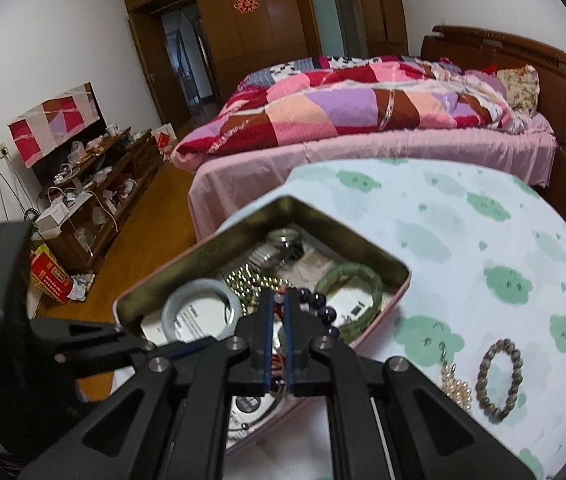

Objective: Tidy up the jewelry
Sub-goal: 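Open both grippers to drop the bangle and pendant strand into the tin, then grasp the long pearl necklace with the left gripper while the right grasps the grey bead bracelet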

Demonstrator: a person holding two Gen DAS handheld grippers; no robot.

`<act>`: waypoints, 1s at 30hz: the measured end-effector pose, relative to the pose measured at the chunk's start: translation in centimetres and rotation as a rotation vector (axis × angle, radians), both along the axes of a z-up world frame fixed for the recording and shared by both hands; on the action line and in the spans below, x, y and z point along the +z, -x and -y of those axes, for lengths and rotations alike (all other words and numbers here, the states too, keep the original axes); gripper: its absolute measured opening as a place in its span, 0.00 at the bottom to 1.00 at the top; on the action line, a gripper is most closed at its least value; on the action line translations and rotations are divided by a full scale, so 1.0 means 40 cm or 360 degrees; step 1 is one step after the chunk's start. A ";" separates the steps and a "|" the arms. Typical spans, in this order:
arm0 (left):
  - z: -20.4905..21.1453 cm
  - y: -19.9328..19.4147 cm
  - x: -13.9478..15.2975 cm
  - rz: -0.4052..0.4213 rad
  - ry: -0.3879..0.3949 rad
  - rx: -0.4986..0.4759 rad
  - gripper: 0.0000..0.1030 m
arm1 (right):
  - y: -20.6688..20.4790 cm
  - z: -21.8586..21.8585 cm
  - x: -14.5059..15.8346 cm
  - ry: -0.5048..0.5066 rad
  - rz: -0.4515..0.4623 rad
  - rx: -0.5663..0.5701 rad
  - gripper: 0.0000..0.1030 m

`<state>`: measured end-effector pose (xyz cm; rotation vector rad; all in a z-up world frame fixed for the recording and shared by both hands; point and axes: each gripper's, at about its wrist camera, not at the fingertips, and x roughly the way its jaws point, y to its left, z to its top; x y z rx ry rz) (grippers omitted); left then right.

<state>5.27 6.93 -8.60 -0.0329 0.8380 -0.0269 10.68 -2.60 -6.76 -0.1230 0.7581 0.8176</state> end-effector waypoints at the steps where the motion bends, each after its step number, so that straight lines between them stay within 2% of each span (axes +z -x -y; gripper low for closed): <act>1: -0.002 0.000 -0.001 0.0001 -0.0003 0.0004 0.03 | 0.000 0.001 -0.007 0.0005 -0.0013 -0.0001 0.07; 15: -0.012 -0.004 -0.001 0.0004 0.0015 0.0015 0.05 | 0.004 0.004 -0.047 0.0037 -0.0079 -0.0014 0.07; 23: -0.006 0.003 0.011 0.0025 0.0012 0.0018 0.07 | 0.000 0.023 -0.055 0.0012 -0.0108 -0.0049 0.13; 24: -0.006 0.003 0.012 0.0025 0.0006 0.0023 0.13 | 0.000 0.024 -0.055 0.0009 -0.0108 -0.0055 0.14; 25: -0.006 0.003 0.013 0.0027 0.0002 0.0028 0.25 | 0.000 0.027 -0.054 0.0006 -0.0108 -0.0063 0.16; 26: -0.006 0.005 0.016 0.0036 -0.0003 0.0034 0.33 | 0.000 0.029 -0.054 -0.0002 -0.0111 -0.0061 0.17; 27: -0.008 0.009 0.022 0.0057 -0.0009 0.0051 0.47 | 0.002 0.031 -0.052 -0.0014 -0.0112 -0.0055 0.21; 28: -0.010 0.012 0.029 0.0072 -0.0016 0.0065 0.54 | 0.004 0.032 -0.050 -0.0016 -0.0106 -0.0053 0.26; 29: -0.009 0.012 0.034 0.0081 -0.0031 0.0066 0.54 | 0.008 0.036 -0.045 -0.0025 -0.0094 -0.0061 0.27; 30: -0.008 0.016 0.041 0.0098 -0.0047 0.0059 0.55 | 0.011 0.043 -0.040 -0.0040 -0.0090 -0.0072 0.36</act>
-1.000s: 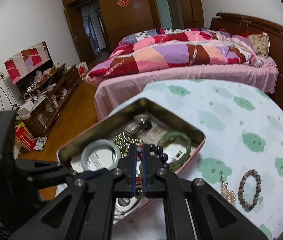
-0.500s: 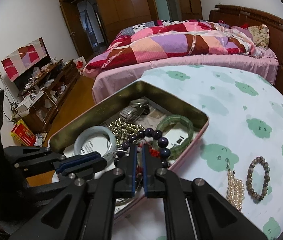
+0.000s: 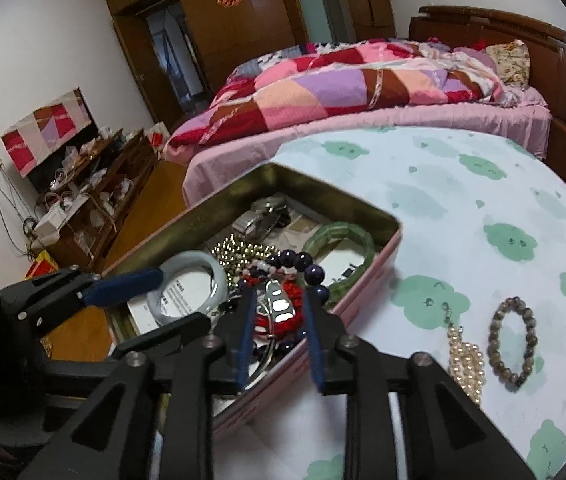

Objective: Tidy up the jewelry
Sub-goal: 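Grasp the long pearl necklace with the left gripper while the right grasps the grey bead bracelet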

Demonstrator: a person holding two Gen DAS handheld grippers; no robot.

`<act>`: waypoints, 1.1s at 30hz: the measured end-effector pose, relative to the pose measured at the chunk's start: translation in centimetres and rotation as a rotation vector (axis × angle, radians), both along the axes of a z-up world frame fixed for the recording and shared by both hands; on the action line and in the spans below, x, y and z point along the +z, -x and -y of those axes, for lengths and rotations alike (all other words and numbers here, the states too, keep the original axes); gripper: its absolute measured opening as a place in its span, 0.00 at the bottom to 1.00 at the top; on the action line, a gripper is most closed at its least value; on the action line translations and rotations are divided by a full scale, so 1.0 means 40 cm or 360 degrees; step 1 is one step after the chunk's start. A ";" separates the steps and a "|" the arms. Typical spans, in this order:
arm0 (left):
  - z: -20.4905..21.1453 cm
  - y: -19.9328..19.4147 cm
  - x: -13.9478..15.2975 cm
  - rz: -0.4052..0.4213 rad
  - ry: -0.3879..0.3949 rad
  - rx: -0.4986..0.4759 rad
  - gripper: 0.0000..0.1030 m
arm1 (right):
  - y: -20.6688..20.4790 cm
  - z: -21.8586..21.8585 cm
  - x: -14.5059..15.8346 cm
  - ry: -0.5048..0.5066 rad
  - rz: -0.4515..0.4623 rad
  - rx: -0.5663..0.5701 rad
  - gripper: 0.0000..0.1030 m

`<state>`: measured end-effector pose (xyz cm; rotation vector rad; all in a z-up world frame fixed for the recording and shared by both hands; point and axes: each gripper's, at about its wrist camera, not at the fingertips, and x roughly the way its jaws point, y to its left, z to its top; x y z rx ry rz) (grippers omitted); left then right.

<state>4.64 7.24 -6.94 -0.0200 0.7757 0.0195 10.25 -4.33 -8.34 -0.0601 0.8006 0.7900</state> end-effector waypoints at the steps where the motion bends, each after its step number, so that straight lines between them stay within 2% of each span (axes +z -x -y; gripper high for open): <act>1: -0.003 0.001 0.005 0.0003 -0.0003 0.0001 0.55 | 0.004 0.009 0.005 -0.0021 0.0001 -0.0008 0.49; 4: -0.012 0.004 0.016 0.0026 0.0003 0.0019 0.58 | 0.015 0.043 0.018 -0.0069 0.0039 -0.0069 0.70; 6: -0.016 0.006 0.023 0.0053 -0.0045 0.0071 0.60 | 0.017 0.065 0.019 -0.0073 0.0049 -0.0113 0.74; 9: -0.031 0.014 0.040 0.0115 -0.0046 0.0171 0.61 | 0.008 0.108 0.005 -0.0048 0.0019 -0.0181 0.75; 13: -0.022 0.021 0.061 0.0179 -0.0025 0.0176 0.62 | -0.002 0.212 -0.023 -0.0039 -0.0029 -0.0343 0.76; 17: 0.048 0.004 0.065 0.0182 -0.0027 0.0054 0.62 | -0.019 0.327 -0.045 -0.0011 -0.0065 -0.0567 0.76; 21: 0.134 -0.019 0.065 0.0178 -0.0048 -0.0073 0.62 | -0.059 0.382 -0.057 0.0035 -0.0108 -0.0720 0.75; 24: 0.195 -0.045 0.065 0.0169 -0.0064 -0.0157 0.62 | -0.091 0.381 -0.057 0.0062 -0.0106 -0.0717 0.68; 27: 0.235 -0.085 0.054 0.0135 -0.0104 -0.0186 0.62 | -0.142 0.329 -0.058 0.0179 -0.0095 -0.0639 0.62; 28: 0.239 -0.094 0.051 0.0121 -0.0103 -0.0184 0.62 | -0.154 0.319 -0.067 0.0203 -0.0109 -0.0620 0.55; 31: 0.240 -0.128 0.034 0.0057 -0.0057 -0.0171 0.62 | -0.181 0.283 -0.095 0.0266 -0.0120 -0.0558 0.53; 32: 0.238 -0.133 0.031 0.0038 -0.0034 -0.0169 0.62 | -0.179 0.285 -0.096 0.0280 -0.0117 -0.0570 0.50; 33: 0.240 -0.134 0.031 0.0039 -0.0013 -0.0175 0.62 | -0.179 0.290 -0.096 0.0292 -0.0123 -0.0580 0.18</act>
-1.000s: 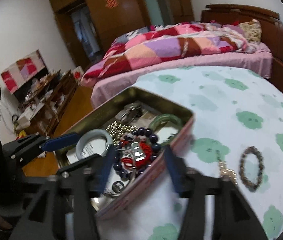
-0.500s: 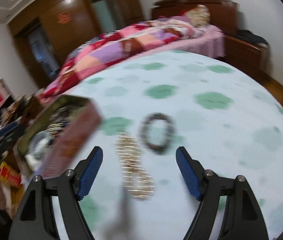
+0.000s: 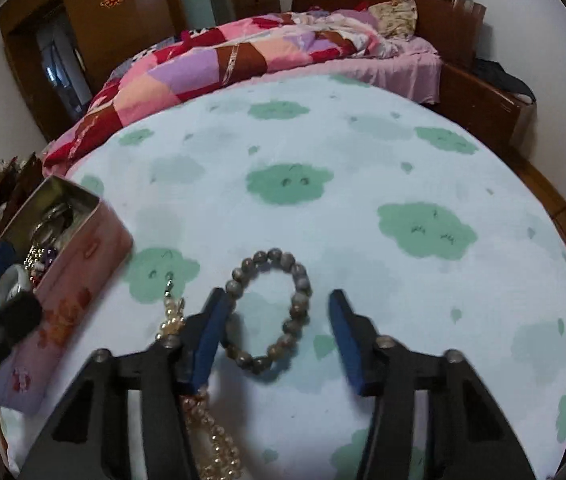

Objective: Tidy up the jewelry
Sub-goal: 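Grasp the long pearl necklace with the left gripper while the right grasps the grey bead bracelet, then carry the pearl necklace and grey bead bracelet over the tin with both grippers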

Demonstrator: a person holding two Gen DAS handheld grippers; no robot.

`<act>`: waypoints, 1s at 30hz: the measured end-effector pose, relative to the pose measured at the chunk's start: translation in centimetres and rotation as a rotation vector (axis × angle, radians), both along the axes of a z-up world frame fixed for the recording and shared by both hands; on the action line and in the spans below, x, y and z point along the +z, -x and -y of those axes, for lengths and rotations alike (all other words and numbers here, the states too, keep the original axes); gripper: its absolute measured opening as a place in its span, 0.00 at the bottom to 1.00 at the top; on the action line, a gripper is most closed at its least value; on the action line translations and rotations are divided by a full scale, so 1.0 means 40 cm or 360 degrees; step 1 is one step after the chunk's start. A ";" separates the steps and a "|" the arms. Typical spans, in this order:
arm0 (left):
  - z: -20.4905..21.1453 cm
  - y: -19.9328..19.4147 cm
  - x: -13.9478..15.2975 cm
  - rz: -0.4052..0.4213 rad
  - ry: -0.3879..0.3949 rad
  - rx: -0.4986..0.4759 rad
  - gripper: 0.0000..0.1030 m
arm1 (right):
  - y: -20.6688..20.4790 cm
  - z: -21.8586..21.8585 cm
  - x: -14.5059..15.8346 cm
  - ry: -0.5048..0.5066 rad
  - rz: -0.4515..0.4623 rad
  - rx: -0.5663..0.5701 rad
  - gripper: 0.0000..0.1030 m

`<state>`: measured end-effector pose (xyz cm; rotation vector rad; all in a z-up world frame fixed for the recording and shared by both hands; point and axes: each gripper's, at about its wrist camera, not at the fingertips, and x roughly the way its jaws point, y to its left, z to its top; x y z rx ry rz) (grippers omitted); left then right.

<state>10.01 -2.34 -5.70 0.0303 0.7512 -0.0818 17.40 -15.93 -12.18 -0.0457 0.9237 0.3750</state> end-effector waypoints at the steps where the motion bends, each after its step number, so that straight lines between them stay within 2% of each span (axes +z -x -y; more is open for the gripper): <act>1: 0.006 0.001 0.000 -0.0001 -0.0001 -0.0004 0.62 | 0.003 0.006 -0.003 0.0042 -0.0011 0.0003 0.12; 7: 0.091 0.012 -0.011 -0.0019 -0.0020 -0.0160 0.62 | 0.058 0.112 -0.001 -0.0005 0.0007 -0.0056 0.11; 10: 0.140 0.003 -0.038 -0.0077 -0.0029 -0.0236 0.62 | 0.084 0.185 0.013 -0.0086 0.0037 -0.0162 0.11; 14: 0.174 -0.020 -0.079 -0.0192 -0.0010 -0.0273 0.62 | 0.095 0.218 0.015 -0.0133 0.0046 -0.0208 0.11; 18: 0.190 -0.050 -0.121 -0.0314 0.0040 -0.0284 0.48 | 0.095 0.212 0.019 -0.0158 0.0046 -0.0190 0.11; 20: 0.199 -0.046 -0.119 -0.0282 -0.0021 -0.0283 0.34 | 0.092 0.210 0.020 -0.0173 0.0041 -0.0179 0.11; 21: 0.203 -0.040 -0.115 -0.0277 -0.0035 -0.0312 0.08 | 0.089 0.213 0.020 -0.0181 0.0039 -0.0181 0.11; 23: 0.197 -0.029 -0.111 -0.0315 0.0063 -0.0368 0.05 | 0.092 0.220 0.023 -0.0211 0.0051 -0.0188 0.11; 26: 0.197 0.024 -0.089 -0.0246 0.0015 -0.0410 0.05 | 0.107 0.213 0.037 -0.0213 0.0114 -0.0181 0.11; 30: 0.166 0.064 -0.046 -0.0172 0.0043 -0.0391 0.05 | 0.130 0.184 0.049 -0.0224 0.0149 -0.0130 0.11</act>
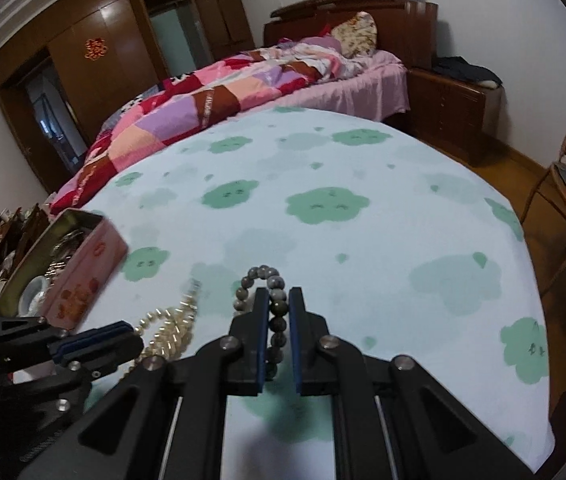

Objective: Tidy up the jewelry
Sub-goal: 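Carry the pearl necklace and grey bead bracelet over the tin with both grippers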

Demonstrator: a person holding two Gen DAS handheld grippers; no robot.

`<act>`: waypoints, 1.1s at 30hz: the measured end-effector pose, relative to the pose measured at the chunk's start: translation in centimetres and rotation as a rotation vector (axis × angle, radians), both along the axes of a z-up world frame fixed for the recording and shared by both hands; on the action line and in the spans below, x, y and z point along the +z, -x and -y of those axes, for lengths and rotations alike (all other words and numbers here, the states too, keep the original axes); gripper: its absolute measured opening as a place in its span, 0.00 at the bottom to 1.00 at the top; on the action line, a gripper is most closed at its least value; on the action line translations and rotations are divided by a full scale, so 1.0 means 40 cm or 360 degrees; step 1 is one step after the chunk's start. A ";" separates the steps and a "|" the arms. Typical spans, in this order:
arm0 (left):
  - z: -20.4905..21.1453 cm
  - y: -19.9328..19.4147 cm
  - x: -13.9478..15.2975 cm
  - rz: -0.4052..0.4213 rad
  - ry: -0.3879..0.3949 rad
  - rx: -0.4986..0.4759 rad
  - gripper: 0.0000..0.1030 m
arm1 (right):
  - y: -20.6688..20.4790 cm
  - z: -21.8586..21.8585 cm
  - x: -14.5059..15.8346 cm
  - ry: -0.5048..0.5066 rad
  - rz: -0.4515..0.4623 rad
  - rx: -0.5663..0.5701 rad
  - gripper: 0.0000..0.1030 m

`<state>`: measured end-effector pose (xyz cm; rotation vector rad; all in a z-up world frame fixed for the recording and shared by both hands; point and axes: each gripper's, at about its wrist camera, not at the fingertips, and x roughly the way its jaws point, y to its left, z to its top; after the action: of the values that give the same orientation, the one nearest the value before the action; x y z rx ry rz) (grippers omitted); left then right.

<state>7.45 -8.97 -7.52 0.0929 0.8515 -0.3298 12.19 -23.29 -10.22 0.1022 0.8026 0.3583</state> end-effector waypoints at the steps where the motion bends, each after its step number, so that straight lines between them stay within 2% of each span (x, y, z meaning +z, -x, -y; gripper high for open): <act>1: -0.009 0.014 0.018 0.0041 -0.0010 0.0010 0.05 | 0.010 -0.013 0.010 0.0005 0.0022 0.0021 0.11; 8: -0.080 0.063 0.118 0.0218 0.0037 0.0084 0.05 | 0.051 -0.055 0.074 -0.0026 0.0142 0.0084 0.11; 16: -0.150 0.099 0.199 0.0348 0.0063 0.0147 0.05 | 0.071 -0.095 0.136 -0.0090 0.0220 0.0143 0.11; 24: -0.236 0.099 0.223 0.0402 0.0014 0.0264 0.05 | 0.073 -0.184 0.208 -0.0126 0.0309 0.0283 0.11; 33: -0.332 0.090 0.213 0.0398 -0.0001 0.0387 0.05 | 0.074 -0.299 0.228 -0.0111 0.0355 0.0435 0.11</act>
<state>3.84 4.30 1.01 0.0297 0.6066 -0.0866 9.22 -11.33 -1.10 0.0165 0.5829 0.6452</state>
